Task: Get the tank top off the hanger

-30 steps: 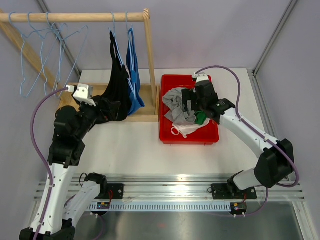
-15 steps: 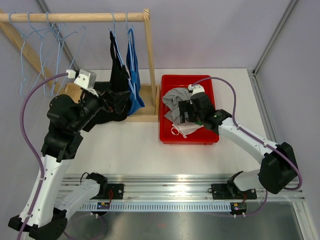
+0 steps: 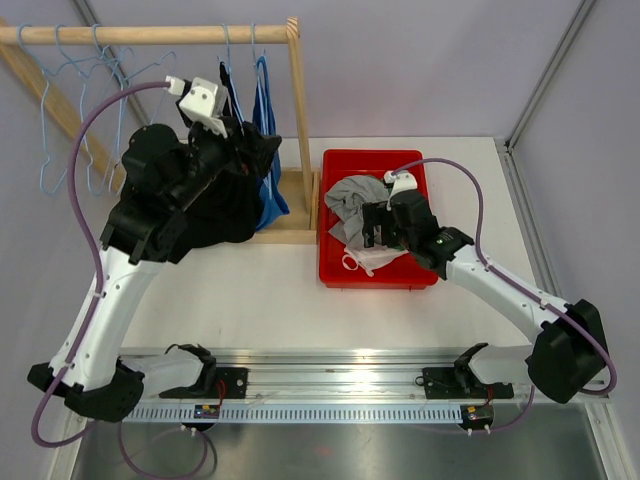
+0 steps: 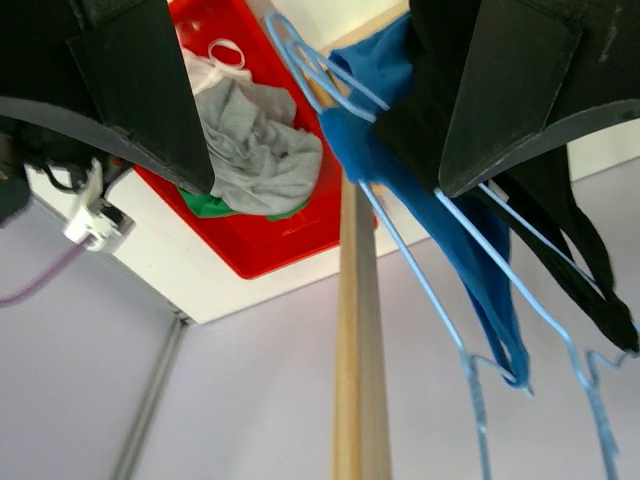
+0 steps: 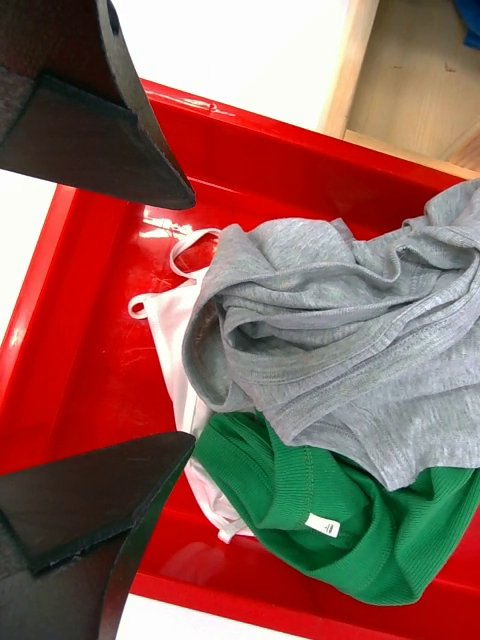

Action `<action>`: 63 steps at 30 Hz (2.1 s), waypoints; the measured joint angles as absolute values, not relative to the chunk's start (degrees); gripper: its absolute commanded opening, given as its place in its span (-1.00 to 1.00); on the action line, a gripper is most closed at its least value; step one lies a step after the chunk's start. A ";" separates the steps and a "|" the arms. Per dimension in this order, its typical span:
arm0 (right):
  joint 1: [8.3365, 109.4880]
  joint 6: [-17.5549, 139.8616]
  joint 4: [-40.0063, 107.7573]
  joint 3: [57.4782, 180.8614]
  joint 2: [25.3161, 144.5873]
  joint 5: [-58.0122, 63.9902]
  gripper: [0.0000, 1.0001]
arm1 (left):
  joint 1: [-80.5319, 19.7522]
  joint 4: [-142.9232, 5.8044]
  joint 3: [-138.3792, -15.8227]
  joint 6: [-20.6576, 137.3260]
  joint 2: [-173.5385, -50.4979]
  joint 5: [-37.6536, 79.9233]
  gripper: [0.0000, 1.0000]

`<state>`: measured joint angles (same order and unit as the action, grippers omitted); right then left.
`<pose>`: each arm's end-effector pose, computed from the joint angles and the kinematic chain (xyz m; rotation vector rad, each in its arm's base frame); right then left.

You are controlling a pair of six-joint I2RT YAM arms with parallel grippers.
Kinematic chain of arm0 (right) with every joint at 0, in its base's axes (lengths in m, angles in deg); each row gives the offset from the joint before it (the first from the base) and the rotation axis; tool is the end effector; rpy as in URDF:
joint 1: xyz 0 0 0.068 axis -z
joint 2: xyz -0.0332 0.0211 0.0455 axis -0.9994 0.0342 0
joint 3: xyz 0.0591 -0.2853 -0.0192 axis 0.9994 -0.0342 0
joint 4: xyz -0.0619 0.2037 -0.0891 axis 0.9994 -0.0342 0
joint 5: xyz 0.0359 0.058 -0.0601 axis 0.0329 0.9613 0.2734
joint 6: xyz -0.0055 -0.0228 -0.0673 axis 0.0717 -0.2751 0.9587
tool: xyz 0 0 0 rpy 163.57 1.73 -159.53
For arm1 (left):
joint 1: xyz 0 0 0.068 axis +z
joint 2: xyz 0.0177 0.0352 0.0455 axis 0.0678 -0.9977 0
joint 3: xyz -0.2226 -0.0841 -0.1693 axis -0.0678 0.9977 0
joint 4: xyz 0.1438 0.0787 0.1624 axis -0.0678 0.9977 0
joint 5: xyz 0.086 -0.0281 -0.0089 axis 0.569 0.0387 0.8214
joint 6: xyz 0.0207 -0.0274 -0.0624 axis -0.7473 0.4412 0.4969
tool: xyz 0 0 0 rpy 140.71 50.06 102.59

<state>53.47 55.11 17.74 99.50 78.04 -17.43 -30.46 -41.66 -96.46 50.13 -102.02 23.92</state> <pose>0.2298 0.1426 0.3022 -0.2841 2.1540 0.2324 0.1746 -0.0936 0.5218 0.3898 1.5189 -0.4865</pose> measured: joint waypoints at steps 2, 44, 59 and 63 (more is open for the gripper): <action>53.47 55.06 18.09 98.95 77.58 -17.43 0.99 | -30.46 -40.57 -101.00 49.56 -105.45 25.84 0.98; 53.47 55.04 18.35 97.80 76.25 -17.49 0.99 | -23.88 -30.18 -124.61 53.89 -130.45 53.25 -0.35; 53.47 55.04 18.33 97.80 77.26 -17.47 0.99 | -23.62 -31.41 -119.74 54.72 -126.65 51.05 -1.00; 53.47 55.04 18.35 97.80 77.80 -17.43 0.99 | -23.55 -31.69 -119.65 54.61 -126.00 50.80 -1.00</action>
<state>53.47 55.04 18.35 97.80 77.80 -17.43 -23.55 -31.69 -119.65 54.61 -126.00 50.80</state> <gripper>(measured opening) 0.993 0.024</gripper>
